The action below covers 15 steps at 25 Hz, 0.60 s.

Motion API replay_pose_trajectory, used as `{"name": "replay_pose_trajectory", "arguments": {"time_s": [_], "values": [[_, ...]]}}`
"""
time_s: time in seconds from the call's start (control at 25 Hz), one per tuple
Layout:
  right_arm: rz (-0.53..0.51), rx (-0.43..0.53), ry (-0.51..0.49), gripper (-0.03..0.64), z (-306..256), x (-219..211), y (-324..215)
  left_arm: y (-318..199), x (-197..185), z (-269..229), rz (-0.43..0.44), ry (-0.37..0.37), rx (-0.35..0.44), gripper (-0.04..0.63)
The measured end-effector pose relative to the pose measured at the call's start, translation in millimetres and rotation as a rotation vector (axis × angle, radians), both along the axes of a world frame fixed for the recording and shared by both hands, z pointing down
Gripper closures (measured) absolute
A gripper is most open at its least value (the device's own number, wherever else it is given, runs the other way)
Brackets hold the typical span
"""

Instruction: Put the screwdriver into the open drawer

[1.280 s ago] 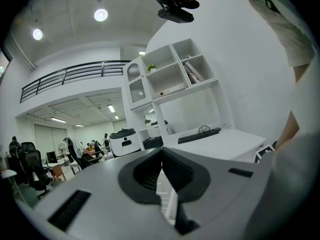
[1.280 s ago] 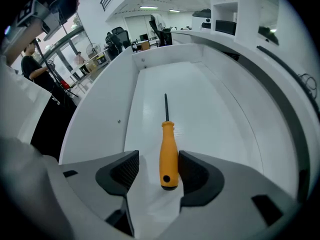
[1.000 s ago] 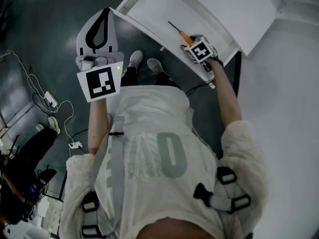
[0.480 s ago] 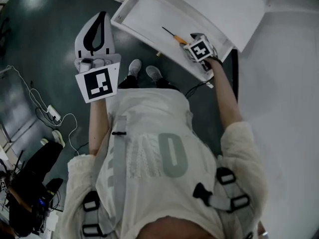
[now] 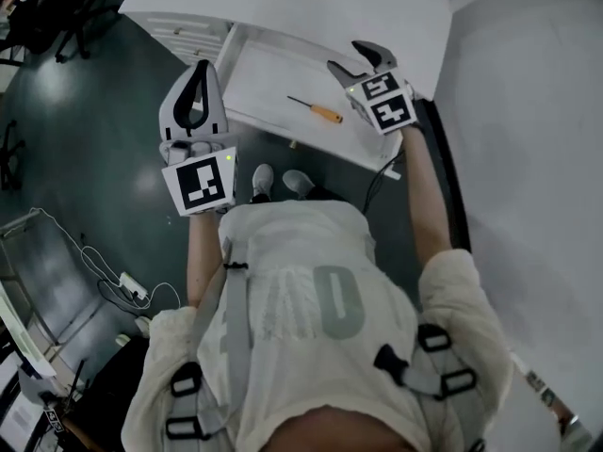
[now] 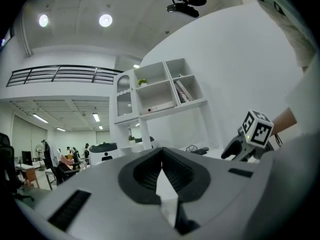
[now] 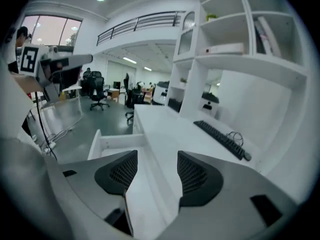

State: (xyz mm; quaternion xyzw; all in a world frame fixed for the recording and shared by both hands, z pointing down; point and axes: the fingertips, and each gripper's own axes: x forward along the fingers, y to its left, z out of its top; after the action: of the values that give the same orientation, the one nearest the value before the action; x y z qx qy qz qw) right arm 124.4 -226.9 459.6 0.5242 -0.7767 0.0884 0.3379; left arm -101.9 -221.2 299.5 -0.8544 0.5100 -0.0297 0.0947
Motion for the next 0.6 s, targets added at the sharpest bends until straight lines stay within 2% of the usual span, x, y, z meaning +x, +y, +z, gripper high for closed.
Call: {"name": "replay_pose_trajectory", "arguments": {"time_s": [0.24, 0.28, 0.36, 0.4, 0.6], "values": [[0.043, 0.281, -0.147, 0.374, -108.6, -12.8, 13.5, 0.6, 30.6, -33.8, 0.091, -0.055, 0.125, 0.589], [0.064, 0.328, -0.17, 0.39, -123.4, -14.0, 17.9, 0.2, 35.7, -39.2, 0.106, -0.047, 0.138, 0.589], [0.12, 0.418, -0.219, 0.483, -147.5, -14.1, 26.3, 0.0, 45.7, -48.4, 0.137, -0.021, 0.152, 0.589], [0.149, 0.454, -0.243, 0.508, -155.5, -13.3, 29.9, -0.1, 50.6, -51.6, 0.152, -0.011, 0.156, 0.589], [0.283, 0.571, -0.328, 0.585, -171.1, -6.3, 48.7, 1.3, 67.8, -53.8, 0.211, 0.012, 0.15, 0.589]]}}
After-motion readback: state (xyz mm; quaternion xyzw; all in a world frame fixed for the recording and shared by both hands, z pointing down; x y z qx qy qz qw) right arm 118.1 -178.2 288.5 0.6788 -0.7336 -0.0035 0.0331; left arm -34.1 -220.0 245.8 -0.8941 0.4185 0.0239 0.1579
